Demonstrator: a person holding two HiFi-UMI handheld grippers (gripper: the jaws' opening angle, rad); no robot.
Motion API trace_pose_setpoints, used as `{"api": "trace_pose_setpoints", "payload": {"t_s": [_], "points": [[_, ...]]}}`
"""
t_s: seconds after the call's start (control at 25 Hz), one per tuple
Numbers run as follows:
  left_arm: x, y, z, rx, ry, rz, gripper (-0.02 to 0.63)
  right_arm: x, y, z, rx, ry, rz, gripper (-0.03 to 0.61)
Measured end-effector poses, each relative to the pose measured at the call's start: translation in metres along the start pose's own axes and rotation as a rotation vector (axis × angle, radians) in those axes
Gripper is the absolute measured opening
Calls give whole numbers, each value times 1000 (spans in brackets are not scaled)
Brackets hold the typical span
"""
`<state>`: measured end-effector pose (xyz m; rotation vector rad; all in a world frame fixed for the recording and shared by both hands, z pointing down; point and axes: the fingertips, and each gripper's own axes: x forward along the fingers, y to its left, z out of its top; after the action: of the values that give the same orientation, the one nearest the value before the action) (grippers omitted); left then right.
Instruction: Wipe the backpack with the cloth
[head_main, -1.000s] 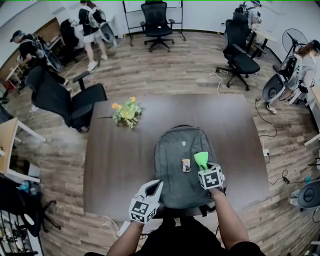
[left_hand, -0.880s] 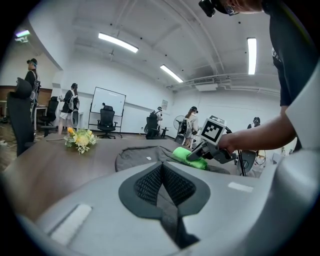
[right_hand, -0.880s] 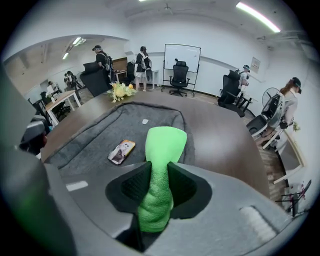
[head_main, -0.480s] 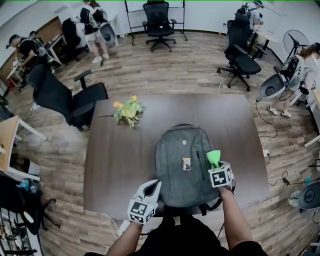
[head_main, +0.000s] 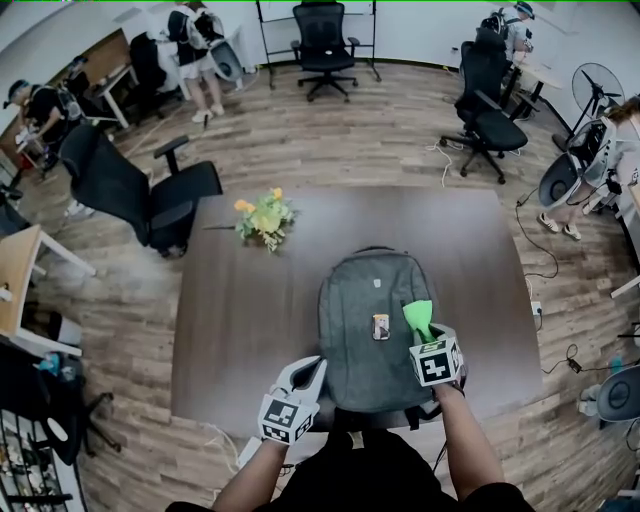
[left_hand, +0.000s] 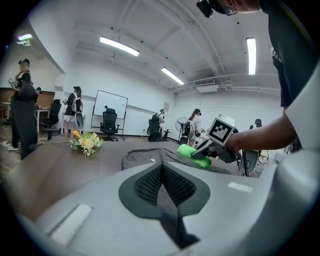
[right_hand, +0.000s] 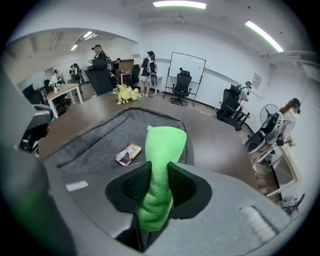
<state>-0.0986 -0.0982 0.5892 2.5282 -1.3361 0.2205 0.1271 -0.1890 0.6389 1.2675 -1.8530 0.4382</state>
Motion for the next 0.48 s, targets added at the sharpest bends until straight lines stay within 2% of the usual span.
{"api": "trace_pose_setpoints", "payload": {"t_s": [0.28,0.48], "points": [[-8,9,-8,0,31,23,20,-21,70,23,-2,-60,169,100],[-14,13,-12,-10,37,35,20,-29,128,28,0,-44,310,101]]}}
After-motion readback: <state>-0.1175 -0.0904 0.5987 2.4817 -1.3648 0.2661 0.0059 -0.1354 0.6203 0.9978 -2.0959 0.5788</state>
